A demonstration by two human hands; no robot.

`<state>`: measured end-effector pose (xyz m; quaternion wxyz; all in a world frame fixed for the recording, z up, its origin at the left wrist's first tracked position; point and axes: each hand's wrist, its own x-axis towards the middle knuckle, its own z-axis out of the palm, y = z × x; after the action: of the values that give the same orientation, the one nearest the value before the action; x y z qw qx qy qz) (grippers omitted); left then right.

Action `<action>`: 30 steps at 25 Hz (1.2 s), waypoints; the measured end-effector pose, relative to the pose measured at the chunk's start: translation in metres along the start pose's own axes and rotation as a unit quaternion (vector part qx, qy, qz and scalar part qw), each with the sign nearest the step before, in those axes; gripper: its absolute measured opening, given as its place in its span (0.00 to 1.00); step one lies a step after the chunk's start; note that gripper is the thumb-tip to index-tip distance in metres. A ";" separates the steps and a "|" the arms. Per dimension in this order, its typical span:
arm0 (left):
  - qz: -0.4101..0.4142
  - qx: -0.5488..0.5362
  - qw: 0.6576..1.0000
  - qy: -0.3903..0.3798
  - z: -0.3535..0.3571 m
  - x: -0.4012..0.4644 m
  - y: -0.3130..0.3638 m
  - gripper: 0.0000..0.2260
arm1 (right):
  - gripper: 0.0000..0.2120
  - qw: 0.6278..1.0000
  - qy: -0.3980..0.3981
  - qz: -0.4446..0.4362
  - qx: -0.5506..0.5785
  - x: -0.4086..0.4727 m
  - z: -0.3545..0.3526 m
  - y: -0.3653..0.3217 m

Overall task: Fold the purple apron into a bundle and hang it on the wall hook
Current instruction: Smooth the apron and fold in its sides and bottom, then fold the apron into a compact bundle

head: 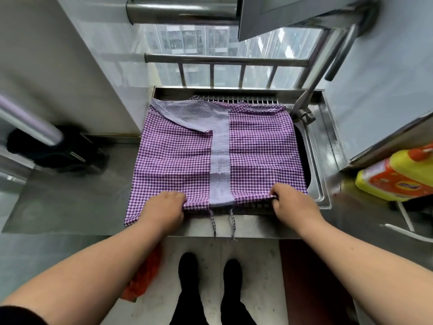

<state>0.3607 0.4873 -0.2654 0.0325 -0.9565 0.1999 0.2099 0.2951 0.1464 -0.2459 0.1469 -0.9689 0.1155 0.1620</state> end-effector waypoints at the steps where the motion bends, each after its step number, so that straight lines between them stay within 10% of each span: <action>1: -0.005 -0.016 1.000 0.005 -0.006 -0.001 0.001 0.11 | 0.05 1.000 0.002 -0.012 -0.015 0.000 -0.005 0.000; 15: 0.055 0.106 0.992 -0.030 -0.036 -0.021 0.003 0.12 | 0.10 0.976 -0.020 -0.154 -0.150 -0.021 -0.024 -0.004; 23: 0.069 -0.031 0.991 -0.106 -0.040 -0.063 -0.011 0.06 | 0.18 0.983 -0.105 -0.089 -0.123 -0.077 -0.019 -0.013; 30: 0.093 -0.082 0.987 -0.104 -0.060 -0.088 -0.030 0.08 | 0.06 0.981 -0.140 -0.079 -0.109 -0.112 -0.027 -0.032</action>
<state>0.3227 0.5389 -0.1751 -0.0454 -0.9064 0.2653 0.3257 0.2085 0.1874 -0.1744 0.0671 -0.9531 -0.0018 0.2951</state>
